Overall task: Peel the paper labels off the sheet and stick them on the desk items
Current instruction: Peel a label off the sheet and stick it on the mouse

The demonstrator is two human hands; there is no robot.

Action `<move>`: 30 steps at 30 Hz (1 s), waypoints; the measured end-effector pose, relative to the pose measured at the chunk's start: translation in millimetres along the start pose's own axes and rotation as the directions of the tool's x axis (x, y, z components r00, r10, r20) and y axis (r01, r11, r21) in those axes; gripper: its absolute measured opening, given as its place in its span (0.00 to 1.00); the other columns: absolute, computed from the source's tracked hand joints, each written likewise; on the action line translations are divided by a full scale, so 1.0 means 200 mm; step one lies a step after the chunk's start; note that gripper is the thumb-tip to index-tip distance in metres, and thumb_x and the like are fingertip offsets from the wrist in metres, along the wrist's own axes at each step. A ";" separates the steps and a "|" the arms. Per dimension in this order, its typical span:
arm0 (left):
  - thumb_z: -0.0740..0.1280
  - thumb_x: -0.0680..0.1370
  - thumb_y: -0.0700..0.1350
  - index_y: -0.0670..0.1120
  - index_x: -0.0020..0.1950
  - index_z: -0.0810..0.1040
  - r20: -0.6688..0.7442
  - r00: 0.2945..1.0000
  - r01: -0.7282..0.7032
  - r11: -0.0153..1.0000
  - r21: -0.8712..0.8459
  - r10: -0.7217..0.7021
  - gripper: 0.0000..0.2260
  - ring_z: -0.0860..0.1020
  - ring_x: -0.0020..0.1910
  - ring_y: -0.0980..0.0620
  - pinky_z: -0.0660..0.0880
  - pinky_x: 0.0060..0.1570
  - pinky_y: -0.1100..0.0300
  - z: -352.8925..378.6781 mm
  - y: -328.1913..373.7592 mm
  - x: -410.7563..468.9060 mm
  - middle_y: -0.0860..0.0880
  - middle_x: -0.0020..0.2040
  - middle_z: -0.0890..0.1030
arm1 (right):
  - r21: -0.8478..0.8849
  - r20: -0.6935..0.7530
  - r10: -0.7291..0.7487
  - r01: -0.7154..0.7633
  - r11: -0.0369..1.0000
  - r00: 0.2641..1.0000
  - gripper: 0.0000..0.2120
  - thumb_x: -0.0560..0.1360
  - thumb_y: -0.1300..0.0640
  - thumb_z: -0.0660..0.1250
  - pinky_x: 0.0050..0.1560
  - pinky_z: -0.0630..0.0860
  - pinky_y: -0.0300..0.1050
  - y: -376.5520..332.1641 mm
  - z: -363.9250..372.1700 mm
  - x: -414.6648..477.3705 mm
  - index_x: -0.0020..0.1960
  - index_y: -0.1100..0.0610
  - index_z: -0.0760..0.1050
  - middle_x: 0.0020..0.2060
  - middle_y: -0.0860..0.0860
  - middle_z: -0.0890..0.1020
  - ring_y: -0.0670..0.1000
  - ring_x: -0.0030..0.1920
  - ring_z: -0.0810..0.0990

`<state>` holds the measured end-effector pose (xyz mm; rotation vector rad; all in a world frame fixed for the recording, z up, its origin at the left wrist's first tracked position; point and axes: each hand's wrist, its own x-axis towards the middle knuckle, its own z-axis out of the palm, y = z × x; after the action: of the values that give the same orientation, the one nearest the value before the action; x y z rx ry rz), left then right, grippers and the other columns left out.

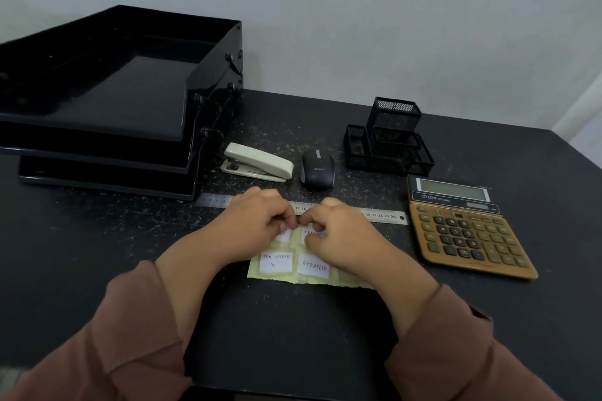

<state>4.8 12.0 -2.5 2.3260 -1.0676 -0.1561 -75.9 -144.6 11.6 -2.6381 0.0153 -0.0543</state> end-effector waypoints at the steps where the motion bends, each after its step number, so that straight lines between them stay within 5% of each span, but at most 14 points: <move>1: 0.65 0.76 0.43 0.56 0.44 0.78 0.001 1.000 0.000 1.000 -0.001 0.000 0.08 0.66 0.48 0.58 0.59 0.52 0.60 0.00 0.00 0.00 0.60 0.43 0.73 | -0.001 -0.001 0.000 0.000 1.000 1.000 0.15 0.71 0.56 0.65 0.47 0.73 0.45 0.00 0.00 0.00 0.58 0.52 0.76 0.44 0.47 0.70 0.48 0.45 0.72; 9: 0.65 0.75 0.42 0.58 0.40 0.75 0.017 0.999 0.034 0.995 -0.089 -0.032 0.10 0.68 0.47 0.60 0.65 0.47 0.61 -0.02 0.00 -0.01 0.59 0.41 0.74 | -0.005 -0.017 0.007 -0.007 1.000 1.000 0.14 0.71 0.56 0.64 0.47 0.72 0.45 0.00 0.01 0.00 0.57 0.49 0.75 0.46 0.47 0.69 0.50 0.48 0.73; 14: 0.65 0.75 0.43 0.60 0.41 0.75 -0.027 0.997 0.068 0.975 -0.213 -0.076 0.11 0.73 0.37 0.59 0.69 0.37 0.64 -0.02 -0.01 -0.01 0.55 0.41 0.76 | -0.022 -0.010 0.006 -0.006 1.000 1.000 0.13 0.71 0.58 0.64 0.45 0.70 0.43 0.00 0.02 0.00 0.55 0.50 0.77 0.44 0.47 0.69 0.49 0.47 0.73; 20: 0.63 0.76 0.35 0.56 0.49 0.75 -0.174 0.981 -0.015 0.869 -0.494 -0.082 0.14 0.74 0.37 0.60 0.73 0.41 0.67 -0.04 0.01 0.00 0.55 0.39 0.76 | -0.039 -0.006 -0.010 0.010 0.999 1.000 0.13 0.71 0.58 0.64 0.44 0.67 0.40 0.01 0.02 0.01 0.55 0.50 0.77 0.44 0.47 0.69 0.50 0.47 0.73; 25: 0.65 0.76 0.36 0.54 0.56 0.73 -0.149 0.981 0.018 0.819 -0.573 -0.126 0.15 0.76 0.35 0.57 0.77 0.35 0.64 -0.03 0.01 0.01 0.52 0.39 0.78 | -0.023 -0.025 0.000 -0.001 1.000 1.000 0.12 0.71 0.58 0.64 0.43 0.64 0.40 0.02 0.03 0.01 0.54 0.51 0.75 0.42 0.46 0.70 0.47 0.45 0.69; 30: 0.67 0.75 0.38 0.54 0.59 0.72 -0.105 0.983 0.068 0.824 -0.562 -0.152 0.16 0.77 0.34 0.61 0.77 0.32 0.64 0.00 0.01 0.02 0.52 0.41 0.79 | 0.044 -0.071 0.047 -0.044 0.998 0.996 0.10 0.73 0.59 0.60 0.47 0.73 0.44 0.02 0.02 0.01 0.50 0.53 0.78 0.49 0.50 0.77 0.51 0.48 0.75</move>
<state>7.5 8.0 -0.9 1.8293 -0.6916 -0.2958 -74.6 -145.6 5.6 -2.5910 0.0974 -0.1328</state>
